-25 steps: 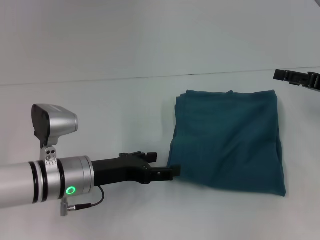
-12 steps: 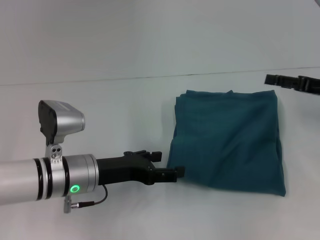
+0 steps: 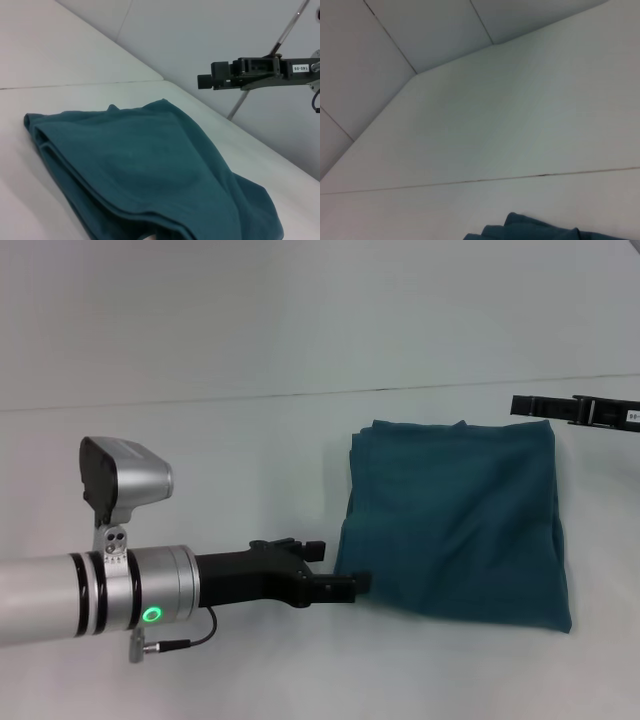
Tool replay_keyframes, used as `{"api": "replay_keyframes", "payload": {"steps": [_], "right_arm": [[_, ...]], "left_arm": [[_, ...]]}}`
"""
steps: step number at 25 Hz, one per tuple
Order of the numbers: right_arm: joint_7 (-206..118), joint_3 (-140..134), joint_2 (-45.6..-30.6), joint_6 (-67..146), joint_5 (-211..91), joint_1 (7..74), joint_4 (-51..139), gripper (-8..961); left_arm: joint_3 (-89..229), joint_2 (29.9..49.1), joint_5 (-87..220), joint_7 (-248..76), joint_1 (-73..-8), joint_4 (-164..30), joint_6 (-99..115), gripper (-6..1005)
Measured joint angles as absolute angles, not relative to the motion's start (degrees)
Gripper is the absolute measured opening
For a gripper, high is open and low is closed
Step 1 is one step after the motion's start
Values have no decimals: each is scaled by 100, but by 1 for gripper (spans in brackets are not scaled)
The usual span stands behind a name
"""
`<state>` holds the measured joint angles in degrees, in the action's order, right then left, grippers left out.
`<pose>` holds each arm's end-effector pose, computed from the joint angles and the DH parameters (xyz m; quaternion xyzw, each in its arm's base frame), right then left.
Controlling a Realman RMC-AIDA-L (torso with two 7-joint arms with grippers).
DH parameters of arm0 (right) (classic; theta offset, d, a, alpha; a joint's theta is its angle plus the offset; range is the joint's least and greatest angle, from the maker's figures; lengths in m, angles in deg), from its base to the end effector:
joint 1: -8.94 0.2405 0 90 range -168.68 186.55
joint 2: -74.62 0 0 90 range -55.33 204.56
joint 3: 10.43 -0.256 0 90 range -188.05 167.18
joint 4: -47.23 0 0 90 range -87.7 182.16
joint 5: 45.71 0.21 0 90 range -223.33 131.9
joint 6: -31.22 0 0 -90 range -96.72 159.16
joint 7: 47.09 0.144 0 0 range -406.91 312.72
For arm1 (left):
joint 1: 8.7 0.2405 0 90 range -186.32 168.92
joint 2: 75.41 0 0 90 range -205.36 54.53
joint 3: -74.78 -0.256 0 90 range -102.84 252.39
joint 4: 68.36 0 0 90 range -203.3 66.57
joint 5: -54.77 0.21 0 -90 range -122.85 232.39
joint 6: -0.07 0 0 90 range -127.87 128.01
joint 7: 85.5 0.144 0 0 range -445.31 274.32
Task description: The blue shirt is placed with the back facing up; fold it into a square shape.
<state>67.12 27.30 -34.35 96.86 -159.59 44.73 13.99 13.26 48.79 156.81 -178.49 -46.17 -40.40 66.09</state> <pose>0.3013 0.4121 0.0824 -0.7900 0.4864 0.2343 0.2904 -0.2117 0.3521 -0.0974 -0.9139 -0.3335 -0.2111 0.0949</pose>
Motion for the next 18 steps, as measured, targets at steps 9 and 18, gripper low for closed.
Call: {"api": "replay_keyframes", "payload": {"steps": [9, 18], "right_arm": [[6697, 2736, -3438, 9571, -15962, 4484, 1401, 824], [6682, 2709, -3436, 9554, -15962, 4453, 1401, 824]], "left_arm": [[1325, 4896, 15672, -17850, -4688, -4060, 6593, 925], [1073, 4896, 15677, -17895, -4779, -4204, 6413, 885]]}}
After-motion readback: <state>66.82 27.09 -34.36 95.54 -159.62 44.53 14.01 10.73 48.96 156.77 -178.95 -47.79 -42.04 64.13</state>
